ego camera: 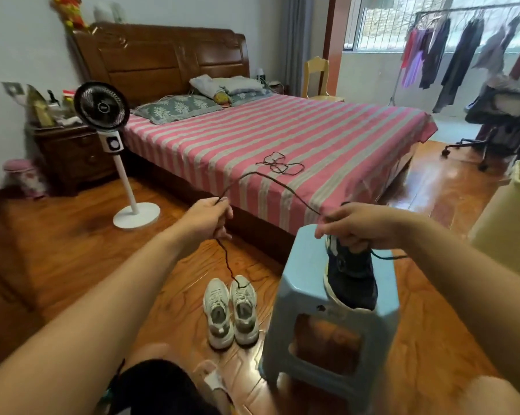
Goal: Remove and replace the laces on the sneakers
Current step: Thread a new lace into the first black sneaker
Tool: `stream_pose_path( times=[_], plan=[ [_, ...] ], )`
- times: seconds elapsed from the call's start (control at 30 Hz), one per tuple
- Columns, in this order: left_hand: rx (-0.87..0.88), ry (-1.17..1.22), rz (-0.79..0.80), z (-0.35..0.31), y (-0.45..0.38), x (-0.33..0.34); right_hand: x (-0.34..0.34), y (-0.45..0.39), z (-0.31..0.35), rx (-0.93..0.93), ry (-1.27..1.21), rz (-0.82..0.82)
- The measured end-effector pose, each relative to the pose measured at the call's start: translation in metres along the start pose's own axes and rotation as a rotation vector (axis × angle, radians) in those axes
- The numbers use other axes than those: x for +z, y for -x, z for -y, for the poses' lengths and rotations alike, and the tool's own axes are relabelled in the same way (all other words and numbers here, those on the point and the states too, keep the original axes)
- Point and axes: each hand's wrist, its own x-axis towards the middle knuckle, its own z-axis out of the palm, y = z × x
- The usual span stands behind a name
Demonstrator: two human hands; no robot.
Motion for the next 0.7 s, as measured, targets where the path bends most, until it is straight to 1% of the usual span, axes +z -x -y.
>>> stream_pose_path(
  times=[0.03,0.07,0.1,0.13,0.17,0.2,0.23,0.27,0.3,0.33,0.37,0.43,0.47,0.5,0.53,0.6,0.7],
  plan=[
    [0.031,-0.024,0.038,-0.006,0.006,0.008,0.008,0.007,-0.005,-0.010,-0.030,0.095],
    [0.069,-0.086,0.072,-0.012,0.011,0.016,0.013,0.014,-0.010,-0.043,-0.139,0.136],
    [0.113,-0.147,0.105,-0.017,0.015,0.023,0.019,0.021,-0.015,-0.072,-0.244,0.147],
    [0.139,-0.172,0.134,-0.020,0.019,0.029,0.026,0.026,-0.022,-0.080,-0.289,0.142],
    [0.137,-0.149,0.160,-0.021,0.024,0.036,0.033,0.028,-0.031,-0.059,-0.218,0.103],
    [0.124,-0.114,0.194,-0.021,0.029,0.043,0.039,0.029,-0.042,-0.021,-0.030,0.020],
    [0.113,-0.088,0.227,-0.021,0.035,0.051,0.045,0.031,-0.054,0.017,0.204,-0.106],
    [0.108,-0.108,0.257,-0.020,0.041,0.061,0.050,0.033,-0.066,0.040,0.383,-0.234],
    [0.114,-0.176,0.271,-0.018,0.049,0.072,0.054,0.038,-0.076,0.028,0.451,-0.323],
    [0.138,-0.248,0.302,-0.013,0.056,0.083,0.058,0.045,-0.082,-0.028,0.414,-0.341],
    [0.162,-0.257,0.353,-0.008,0.063,0.095,0.064,0.053,-0.084,-0.073,0.369,-0.299],
    [0.187,-0.188,0.549,0.005,0.075,0.121,0.074,0.065,-0.086,-0.126,0.382,-0.206],
    [0.224,-0.231,0.640,0.013,0.077,0.135,0.078,0.067,-0.090,-0.144,0.381,-0.192],
    [0.289,-0.329,0.690,0.020,0.077,0.150,0.080,0.068,-0.094,-0.160,0.353,-0.190],
    [0.323,-0.440,0.705,0.028,0.074,0.162,0.079,0.068,-0.099,-0.164,0.327,-0.197],
    [0.327,-0.579,0.725,0.034,0.068,0.171,0.072,0.068,-0.114,-0.118,0.331,-0.230],
    [0.306,-0.736,0.717,0.041,0.058,0.164,0.046,0.070,-0.154,0.075,0.526,-0.349]
  ],
)
